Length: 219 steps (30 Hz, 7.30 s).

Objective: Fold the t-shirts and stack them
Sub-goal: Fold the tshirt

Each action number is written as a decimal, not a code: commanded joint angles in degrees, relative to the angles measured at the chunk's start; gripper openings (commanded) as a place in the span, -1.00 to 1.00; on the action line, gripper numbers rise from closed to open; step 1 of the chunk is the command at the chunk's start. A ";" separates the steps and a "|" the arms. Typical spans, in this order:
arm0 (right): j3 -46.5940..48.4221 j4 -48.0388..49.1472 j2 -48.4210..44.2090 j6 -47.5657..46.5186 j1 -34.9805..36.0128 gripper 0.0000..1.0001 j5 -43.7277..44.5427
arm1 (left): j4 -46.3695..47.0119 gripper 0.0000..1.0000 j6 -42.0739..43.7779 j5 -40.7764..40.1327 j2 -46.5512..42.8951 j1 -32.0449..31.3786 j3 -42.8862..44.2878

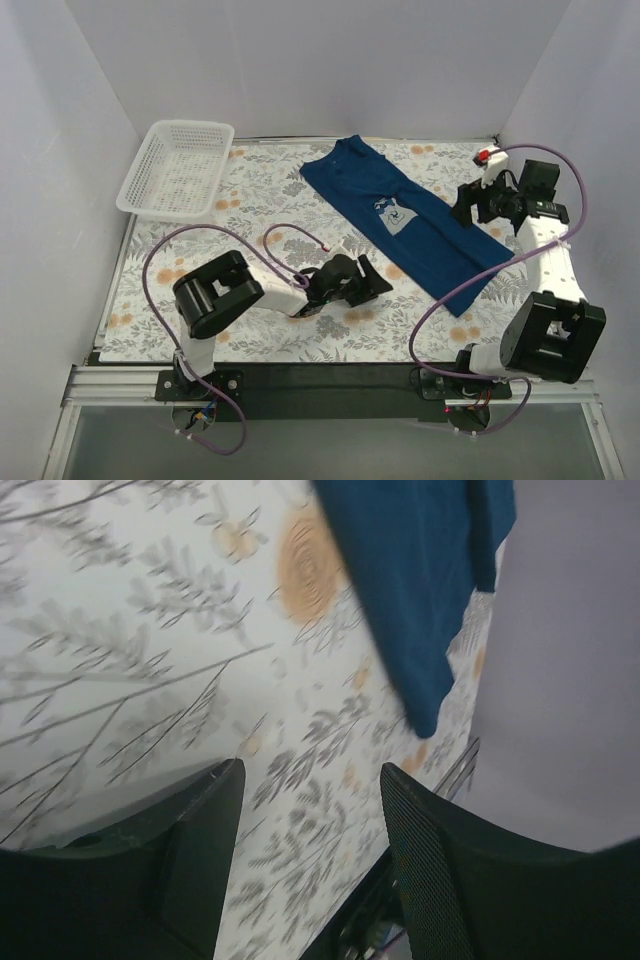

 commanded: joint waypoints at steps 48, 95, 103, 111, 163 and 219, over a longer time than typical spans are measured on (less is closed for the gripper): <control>-13.05 -8.09 -15.10 -3.43 -13.19 0.41 -12.05 | -9.20 -1.00 -9.54 2.14 -3.92 0.07 -13.10; -14.72 -13.02 11.71 -5.11 35.67 0.18 -18.73 | -29.69 0.79 28.53 -3.40 -45.78 16.42 -10.39; -15.61 -9.85 12.76 0.87 41.47 0.16 -15.13 | -23.27 0.76 26.86 -0.93 -41.20 18.79 -10.12; -13.41 -10.64 18.91 3.86 46.31 0.12 -11.09 | -24.85 0.75 24.66 0.74 -48.57 19.15 -14.16; -10.08 -18.20 14.53 2.63 46.49 -0.30 -7.57 | -23.27 0.72 24.84 2.76 -42.52 19.59 -11.71; -22.55 -40.00 -8.86 -70.14 7.29 0.42 -12.84 | -20.10 0.36 80.03 -7.52 -14.67 -26.73 -4.33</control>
